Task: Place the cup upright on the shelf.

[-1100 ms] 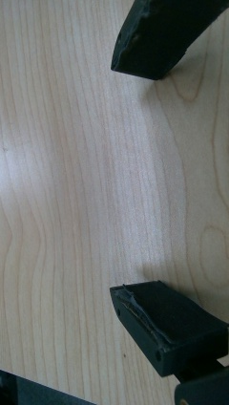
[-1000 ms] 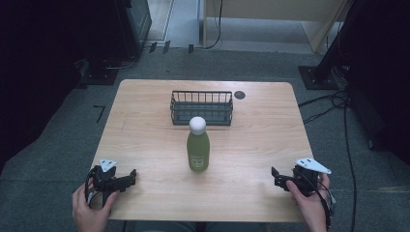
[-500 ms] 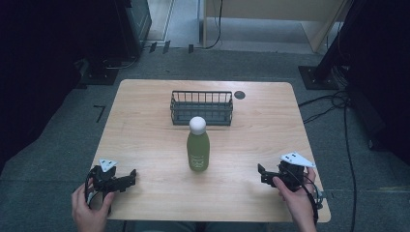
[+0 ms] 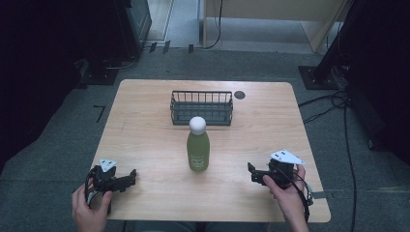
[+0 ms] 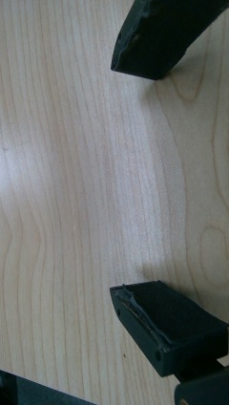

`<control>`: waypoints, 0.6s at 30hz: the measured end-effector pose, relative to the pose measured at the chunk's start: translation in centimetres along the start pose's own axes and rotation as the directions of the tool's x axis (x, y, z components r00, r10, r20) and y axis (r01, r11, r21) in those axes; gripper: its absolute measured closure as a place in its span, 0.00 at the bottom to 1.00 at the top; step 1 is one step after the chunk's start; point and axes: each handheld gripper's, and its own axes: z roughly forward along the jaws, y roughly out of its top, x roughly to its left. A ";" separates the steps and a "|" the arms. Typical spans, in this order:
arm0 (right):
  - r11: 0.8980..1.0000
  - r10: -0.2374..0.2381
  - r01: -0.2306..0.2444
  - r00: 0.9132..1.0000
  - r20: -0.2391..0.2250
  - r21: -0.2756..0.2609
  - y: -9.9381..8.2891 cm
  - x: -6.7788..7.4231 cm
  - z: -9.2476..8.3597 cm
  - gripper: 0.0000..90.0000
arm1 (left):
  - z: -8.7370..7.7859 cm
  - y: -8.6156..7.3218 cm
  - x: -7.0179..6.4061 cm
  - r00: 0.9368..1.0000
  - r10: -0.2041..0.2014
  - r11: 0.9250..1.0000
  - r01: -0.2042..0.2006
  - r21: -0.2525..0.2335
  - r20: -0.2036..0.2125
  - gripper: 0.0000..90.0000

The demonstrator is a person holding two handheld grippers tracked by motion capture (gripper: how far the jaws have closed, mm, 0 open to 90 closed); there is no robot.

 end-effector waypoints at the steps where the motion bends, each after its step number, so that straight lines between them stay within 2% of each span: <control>1: 1.000 -0.005 0.005 1.000 -0.002 0.000 0.1 0.2 0.1 0.00 | 0.0 0.0 0.0 1.000 0.001 1.000 -0.001 0.001 0.000 0.00; 9: 1.000 -0.022 0.022 1.000 -0.021 -0.003 0.6 1.4 0.6 0.00 | 0.0 0.0 0.0 1.000 0.000 1.000 0.000 0.000 0.000 0.00; 18: 0.999 -0.041 0.041 0.997 -0.067 -0.010 1.3 3.7 1.5 0.00 | 0.0 0.0 0.0 1.000 0.001 1.000 -0.001 0.001 0.000 0.00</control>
